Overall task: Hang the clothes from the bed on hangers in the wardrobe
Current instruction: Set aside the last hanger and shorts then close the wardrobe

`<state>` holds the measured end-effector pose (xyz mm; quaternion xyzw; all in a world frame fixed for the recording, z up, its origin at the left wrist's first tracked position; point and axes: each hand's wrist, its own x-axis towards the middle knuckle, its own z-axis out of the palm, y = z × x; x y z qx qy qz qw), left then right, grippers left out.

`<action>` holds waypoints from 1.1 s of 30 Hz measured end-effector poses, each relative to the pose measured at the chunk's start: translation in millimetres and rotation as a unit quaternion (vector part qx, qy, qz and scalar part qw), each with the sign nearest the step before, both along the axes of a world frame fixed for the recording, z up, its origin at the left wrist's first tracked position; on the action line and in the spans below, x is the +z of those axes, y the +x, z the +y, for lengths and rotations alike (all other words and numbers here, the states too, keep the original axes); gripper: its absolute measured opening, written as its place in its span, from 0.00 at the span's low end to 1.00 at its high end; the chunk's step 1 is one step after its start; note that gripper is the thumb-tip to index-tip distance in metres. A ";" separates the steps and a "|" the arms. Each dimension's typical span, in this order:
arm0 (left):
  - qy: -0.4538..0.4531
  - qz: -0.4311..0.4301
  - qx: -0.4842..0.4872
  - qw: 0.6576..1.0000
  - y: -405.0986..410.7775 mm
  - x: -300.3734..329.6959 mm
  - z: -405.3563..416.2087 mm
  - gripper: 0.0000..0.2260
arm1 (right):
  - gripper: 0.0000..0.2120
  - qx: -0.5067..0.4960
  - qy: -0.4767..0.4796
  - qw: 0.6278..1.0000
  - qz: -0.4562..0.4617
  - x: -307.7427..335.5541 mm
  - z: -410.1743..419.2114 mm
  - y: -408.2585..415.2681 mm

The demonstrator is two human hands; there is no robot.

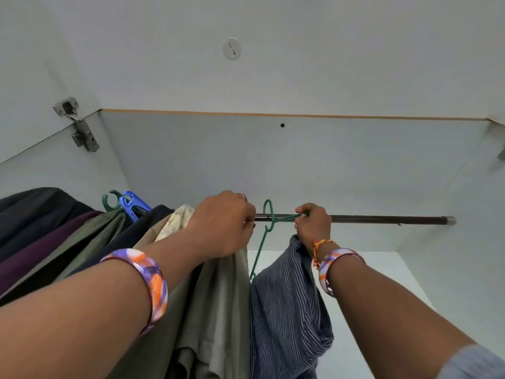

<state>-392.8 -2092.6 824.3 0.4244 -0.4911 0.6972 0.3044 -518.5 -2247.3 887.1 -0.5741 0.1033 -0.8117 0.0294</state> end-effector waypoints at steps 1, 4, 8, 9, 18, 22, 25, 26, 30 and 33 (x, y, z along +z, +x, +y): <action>-0.002 -0.008 0.001 1.000 -1.2 -1.0 -1.9 0.09 | 0.15 -0.016 0.000 1.000 0.004 0.4 -0.5 3.5; -0.007 -0.021 0.005 1.000 2.0 -1.0 -5.8 0.10 | 0.15 -0.058 0.007 0.997 0.048 2.1 3.0 12.4; -0.032 0.011 0.040 0.999 13.0 0.3 -8.8 0.11 | 0.14 -0.128 0.050 0.979 0.148 2.2 8.7 21.6; -0.042 0.031 0.063 0.997 16.4 -0.1 -9.4 0.12 | 0.14 -0.142 0.058 0.974 0.168 1.1 11.1 22.3; 0.078 0.170 0.095 0.978 34.1 -1.7 -10.3 0.24 | 0.10 -0.221 0.039 0.929 0.295 -7.4 43.1 41.6; 0.115 0.157 0.082 0.977 35.5 -3.7 -4.1 0.25 | 0.14 -0.187 0.011 0.925 0.331 -11.1 50.4 50.3; 0.153 0.140 0.082 0.975 36.4 -4.9 -2.3 0.26 | 0.18 -0.171 0.010 0.921 0.349 -12.6 45.9 54.4; 0.168 0.136 0.080 0.973 36.3 -5.0 -2.0 0.25 | 0.19 -0.165 0.013 0.921 0.352 -13.5 44.2 56.1; 0.207 0.122 0.059 0.969 34.4 -4.1 -0.9 0.19 | 0.22 -0.138 0.026 0.920 0.366 -17.5 40.5 60.9; 0.227 0.125 0.057 0.964 35.9 -3.4 -3.1 0.10 | 0.21 -0.148 0.028 0.912 0.382 -21.6 40.4 61.2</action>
